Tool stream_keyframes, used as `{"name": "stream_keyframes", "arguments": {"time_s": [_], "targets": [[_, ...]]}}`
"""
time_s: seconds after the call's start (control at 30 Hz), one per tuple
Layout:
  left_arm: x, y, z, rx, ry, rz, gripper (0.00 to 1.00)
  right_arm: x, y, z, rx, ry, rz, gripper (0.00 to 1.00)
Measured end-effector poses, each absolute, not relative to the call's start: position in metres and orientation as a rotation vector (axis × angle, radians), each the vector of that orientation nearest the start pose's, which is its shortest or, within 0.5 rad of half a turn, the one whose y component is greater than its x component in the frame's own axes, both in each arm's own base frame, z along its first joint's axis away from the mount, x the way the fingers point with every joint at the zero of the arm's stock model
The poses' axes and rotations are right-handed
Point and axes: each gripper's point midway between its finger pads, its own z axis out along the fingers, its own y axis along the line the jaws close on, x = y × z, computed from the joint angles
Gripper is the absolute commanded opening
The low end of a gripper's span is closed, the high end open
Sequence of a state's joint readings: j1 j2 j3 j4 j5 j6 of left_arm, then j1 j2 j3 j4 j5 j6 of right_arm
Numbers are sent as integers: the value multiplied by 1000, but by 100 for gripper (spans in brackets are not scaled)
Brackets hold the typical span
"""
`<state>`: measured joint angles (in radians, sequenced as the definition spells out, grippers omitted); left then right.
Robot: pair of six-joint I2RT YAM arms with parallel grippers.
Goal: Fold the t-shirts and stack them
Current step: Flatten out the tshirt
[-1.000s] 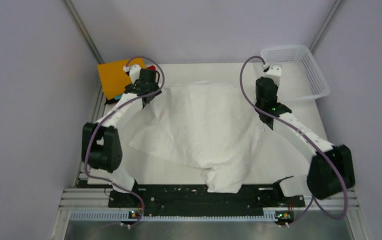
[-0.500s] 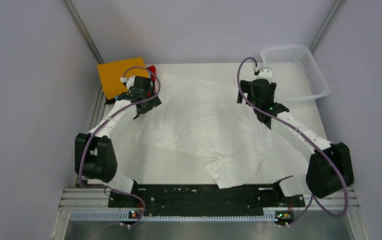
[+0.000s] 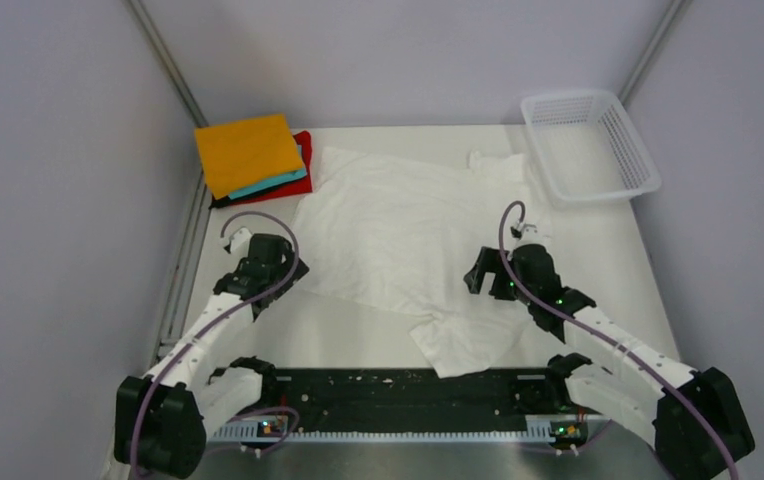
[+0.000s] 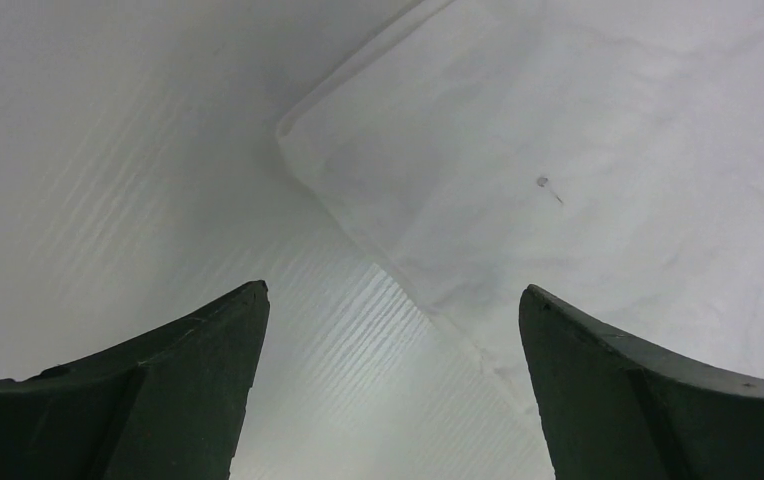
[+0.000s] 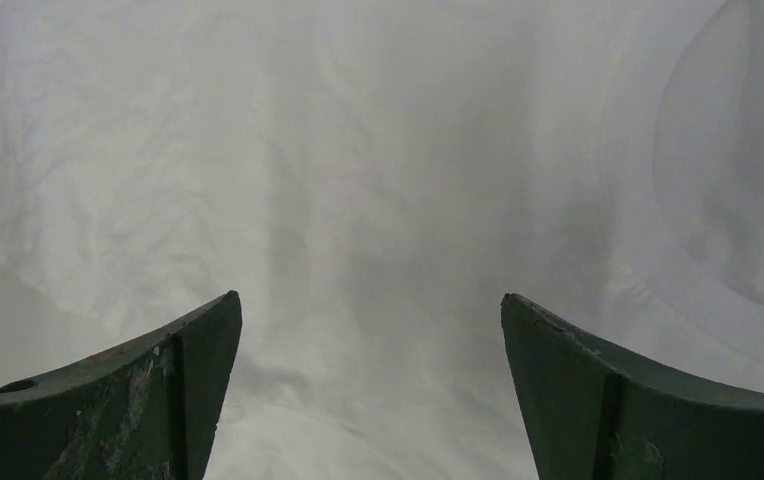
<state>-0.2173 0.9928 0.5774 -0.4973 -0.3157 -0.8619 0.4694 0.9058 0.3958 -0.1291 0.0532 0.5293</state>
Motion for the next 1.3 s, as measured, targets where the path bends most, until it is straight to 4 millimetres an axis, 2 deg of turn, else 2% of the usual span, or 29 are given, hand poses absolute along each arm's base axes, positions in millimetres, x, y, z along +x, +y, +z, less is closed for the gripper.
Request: {"name": "stream_keyframes", "arguments": {"time_s": [0.1, 0.3, 0.47, 0.63, 0.87, 0.93, 0.97, 1.0, 1.03, 1.07, 1.17, 1.3], "targets": [[252, -27, 70, -937, 2243, -79, 99, 243, 134, 64, 146, 2288, 467, 99], [261, -21, 64, -1007, 2206, -92, 99, 249, 117, 30, 251, 2374, 317, 99], [257, -15, 41, -1070, 2255, -69, 88, 287, 107, 31, 345, 2346, 253, 99], [254, -12, 28, -1111, 2274, -49, 69, 315, 96, 31, 404, 2329, 180, 99], [268, -9, 25, -1118, 2246, -42, 63, 343, 94, 39, 386, 2309, 122, 99], [275, -8, 25, -1118, 2240, -34, 58, 351, 94, 46, 379, 2291, 117, 99], [277, -7, 25, -1119, 2235, -30, 48, 355, 94, 48, 375, 2284, 113, 99], [280, -6, 25, -1120, 2230, -25, 30, 359, 94, 51, 374, 2275, 112, 99], [283, -5, 24, -1124, 2223, -20, 7, 362, 94, 53, 370, 2267, 110, 99], [285, -4, 22, -1128, 2221, -12, 0, 364, 93, 54, 367, 2263, 109, 99], [295, -5, 20, -1129, 2220, -22, 0, 365, 92, 55, 346, 2264, 98, 99], [298, -8, 21, -1122, 2230, -45, 0, 359, 92, 57, 297, 2283, 91, 99]]}}
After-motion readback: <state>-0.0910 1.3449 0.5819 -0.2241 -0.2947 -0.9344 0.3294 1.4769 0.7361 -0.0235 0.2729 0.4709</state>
